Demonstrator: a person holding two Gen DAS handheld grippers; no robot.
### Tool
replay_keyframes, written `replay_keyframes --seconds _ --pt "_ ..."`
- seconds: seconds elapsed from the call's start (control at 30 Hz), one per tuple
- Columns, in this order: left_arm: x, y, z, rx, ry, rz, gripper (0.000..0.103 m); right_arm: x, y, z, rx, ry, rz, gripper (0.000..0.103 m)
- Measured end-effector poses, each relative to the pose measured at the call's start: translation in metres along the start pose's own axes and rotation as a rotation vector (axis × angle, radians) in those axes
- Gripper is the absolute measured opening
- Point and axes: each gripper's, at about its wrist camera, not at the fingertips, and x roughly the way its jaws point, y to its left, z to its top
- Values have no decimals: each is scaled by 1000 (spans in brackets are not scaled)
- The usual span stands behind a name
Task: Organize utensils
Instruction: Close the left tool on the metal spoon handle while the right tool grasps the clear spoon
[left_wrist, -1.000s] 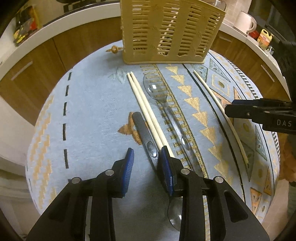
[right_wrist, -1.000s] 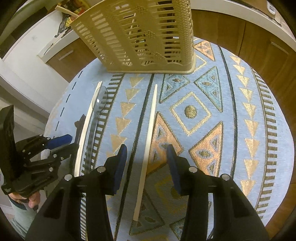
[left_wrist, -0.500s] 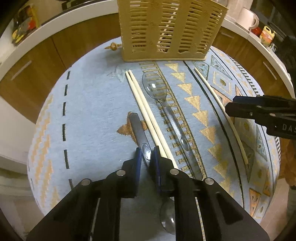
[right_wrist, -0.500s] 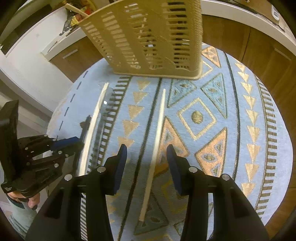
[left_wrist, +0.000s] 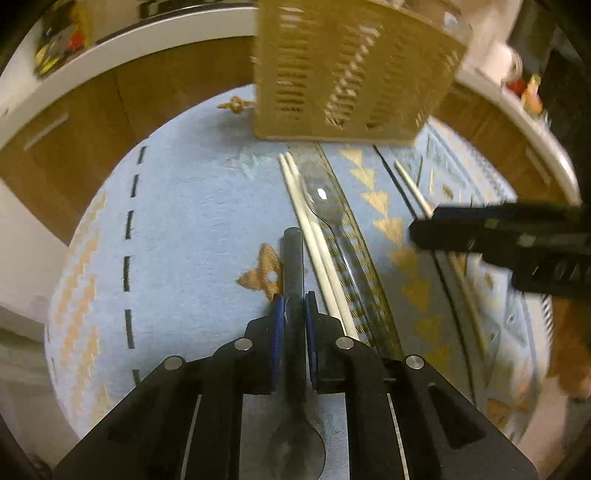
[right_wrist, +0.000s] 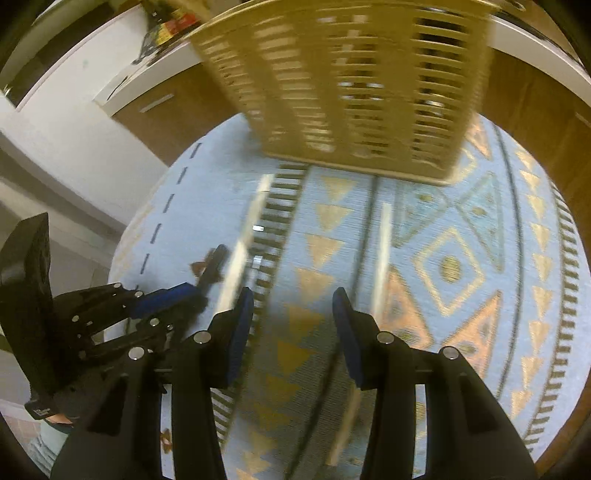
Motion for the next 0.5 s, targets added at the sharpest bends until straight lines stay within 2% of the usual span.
replay_keyframes --seconds 0.07,0.1,0.2,0.37,0.5 --pt "-6 8 0 -30 -18 -33 9 8 11 4 -8 14 0 39" --pt "-8 12 0 -40 -22 -38 9 13 16 6 -14 21 -9 36" --pt "-16 20 -1 -51 -46 -37 9 25 29 10 -18 36 -25 33" --pt "-19 37 -1 -96 -56 -77 9 42 40 12 -37 49 -78 28" --pt "-21 43 -2 -109 -65 -99 9 48 51 9 -107 39 -159 13"
